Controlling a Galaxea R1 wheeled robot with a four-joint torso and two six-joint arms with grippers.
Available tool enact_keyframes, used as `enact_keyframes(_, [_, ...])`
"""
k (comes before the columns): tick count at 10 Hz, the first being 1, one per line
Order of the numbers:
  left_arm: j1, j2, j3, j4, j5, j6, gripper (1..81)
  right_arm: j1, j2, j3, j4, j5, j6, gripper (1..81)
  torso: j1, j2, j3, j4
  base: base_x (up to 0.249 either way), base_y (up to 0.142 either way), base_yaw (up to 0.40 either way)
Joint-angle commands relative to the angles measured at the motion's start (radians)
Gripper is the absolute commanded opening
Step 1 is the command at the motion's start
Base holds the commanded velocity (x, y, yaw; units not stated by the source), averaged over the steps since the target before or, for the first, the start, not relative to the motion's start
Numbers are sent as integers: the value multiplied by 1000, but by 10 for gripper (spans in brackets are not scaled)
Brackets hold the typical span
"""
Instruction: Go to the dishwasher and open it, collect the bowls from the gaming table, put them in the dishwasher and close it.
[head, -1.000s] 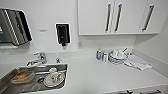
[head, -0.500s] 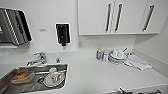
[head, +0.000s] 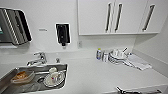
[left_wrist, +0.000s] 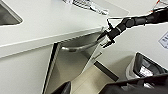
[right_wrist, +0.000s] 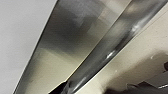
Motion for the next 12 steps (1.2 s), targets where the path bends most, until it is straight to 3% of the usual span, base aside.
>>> enact_keyframes(1, [-60,-53,28,22,6,11,811,148,-2,9,5,-44,19,811,0,0,0,0,0,0,0])
enact_keyframes(8, [-60,-50,27,23,7,11,811,103,143,-161,-1,-49,16,811,0,0,0,0,0,0,0])
enact_keyframes(12, [-60,-27,13,22,7,11,811,16,91,-135,-36,-49,5,811,1,0,0,0,0,0,0])
